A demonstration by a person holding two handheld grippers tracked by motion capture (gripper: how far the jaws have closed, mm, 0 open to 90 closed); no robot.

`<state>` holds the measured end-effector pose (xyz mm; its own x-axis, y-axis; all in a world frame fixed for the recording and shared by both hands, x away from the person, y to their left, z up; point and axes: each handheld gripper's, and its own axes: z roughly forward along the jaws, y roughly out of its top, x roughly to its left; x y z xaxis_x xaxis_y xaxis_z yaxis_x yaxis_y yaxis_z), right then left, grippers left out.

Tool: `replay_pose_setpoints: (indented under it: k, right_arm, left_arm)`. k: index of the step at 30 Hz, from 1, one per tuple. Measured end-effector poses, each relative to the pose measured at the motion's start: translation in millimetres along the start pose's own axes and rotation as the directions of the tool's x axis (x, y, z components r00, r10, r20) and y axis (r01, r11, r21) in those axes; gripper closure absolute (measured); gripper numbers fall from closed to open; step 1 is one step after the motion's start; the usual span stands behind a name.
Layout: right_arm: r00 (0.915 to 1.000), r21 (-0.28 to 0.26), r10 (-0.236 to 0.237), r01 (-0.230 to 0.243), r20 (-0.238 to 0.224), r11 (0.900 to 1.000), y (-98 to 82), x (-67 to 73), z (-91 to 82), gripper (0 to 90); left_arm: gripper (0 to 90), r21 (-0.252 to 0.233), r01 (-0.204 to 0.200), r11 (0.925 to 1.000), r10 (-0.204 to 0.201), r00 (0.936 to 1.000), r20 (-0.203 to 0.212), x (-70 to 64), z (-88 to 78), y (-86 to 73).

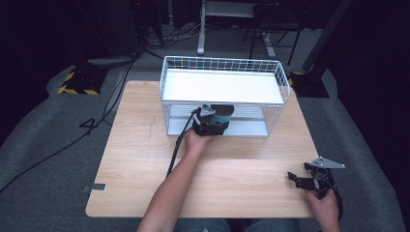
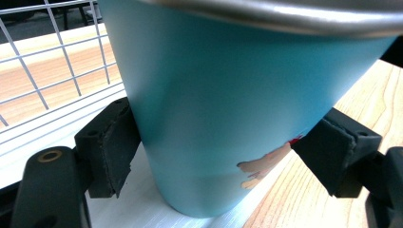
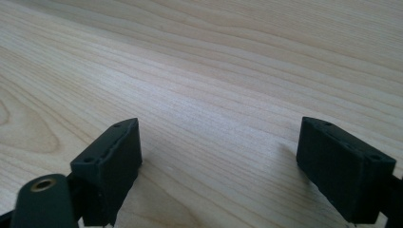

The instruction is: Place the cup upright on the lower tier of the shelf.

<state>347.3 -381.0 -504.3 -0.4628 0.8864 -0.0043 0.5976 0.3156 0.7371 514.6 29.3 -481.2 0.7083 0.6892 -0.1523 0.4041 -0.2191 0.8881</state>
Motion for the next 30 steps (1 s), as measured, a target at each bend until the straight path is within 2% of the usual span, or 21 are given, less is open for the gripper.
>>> replay_pose_setpoints:
  k: [4,7,9,14,16,20,22,24,25,26,30]
  right_arm:
    - [1.0,0.0,-0.002,0.002,-0.003,1.0,-0.2,0.5,-0.2,15.5]
    - [1.0,-0.001,-0.002,0.002,-0.003,1.0,-0.2,0.5,-0.2,15.5]
    - [1.0,0.0,-0.002,0.002,-0.003,1.0,-0.2,0.5,-0.2,15.4]
    - [1.0,0.0,-0.002,0.002,-0.003,1.0,-0.2,0.4,-0.2,15.5]
    - [1.0,-0.001,-0.002,0.002,-0.003,1.0,-0.2,0.4,-0.2,15.5]
    - [1.0,-0.001,-0.002,0.002,-0.003,1.0,-0.2,0.4,-0.2,15.4]
    - [1.0,-0.001,-0.002,0.002,-0.003,1.0,-0.2,0.4,-0.2,15.4]
    - [1.0,-0.001,-0.002,0.002,-0.003,1.0,-0.2,0.4,-0.2,15.4]
    - [1.0,-0.001,-0.002,0.002,-0.003,1.0,-0.2,0.5,-0.2,15.4]
    - [1.0,-0.001,-0.001,0.001,-0.003,1.0,-0.2,0.5,-0.2,15.4]
    - [1.0,-0.001,-0.001,0.001,-0.004,1.0,-0.2,0.4,-0.1,15.4]
  left_arm:
    - [16.3,-0.007,0.009,0.9999,-0.009,0.9999,-0.013,1.0,0.3,-0.8]
    - [13.5,-0.014,0.033,0.9993,-0.034,0.9993,-0.015,2.4,0.6,-2.5]
    - [9.0,-0.029,0.034,0.999,-0.035,0.9991,-0.026,2.0,-0.1,-2.8]
    - [5.4,-0.036,0.062,0.9974,-0.064,0.997,-0.045,3.3,-4.8,-2.5]
    - [4.3,-0.044,0.056,0.9975,-0.057,0.9983,-0.017,3.8,-5.8,-2.5]
    - [4.2,-0.051,0.049,0.9975,-0.05,0.9986,-0.016,1.6,-10.3,-2.1]
    - [4.2,-0.055,0.035,0.9979,-0.034,0.9992,0.021,1.5,-10.9,-1.1]
    - [4.2,-0.051,0.036,0.9981,-0.037,0.9992,-0.016,-1.0,-13.4,-0.7]
    - [4.2,-0.041,0.039,0.9984,-0.04,0.9992,-0.008,-3.0,-14.9,0.0]
    - [4.1,-0.045,0.025,0.9987,-0.025,0.9997,-0.002,-3.0,-15.5,0.2]
    - [4.1,-0.057,0.015,0.9982,-0.015,0.9999,0.007,-7.0,-24.5,1.3]
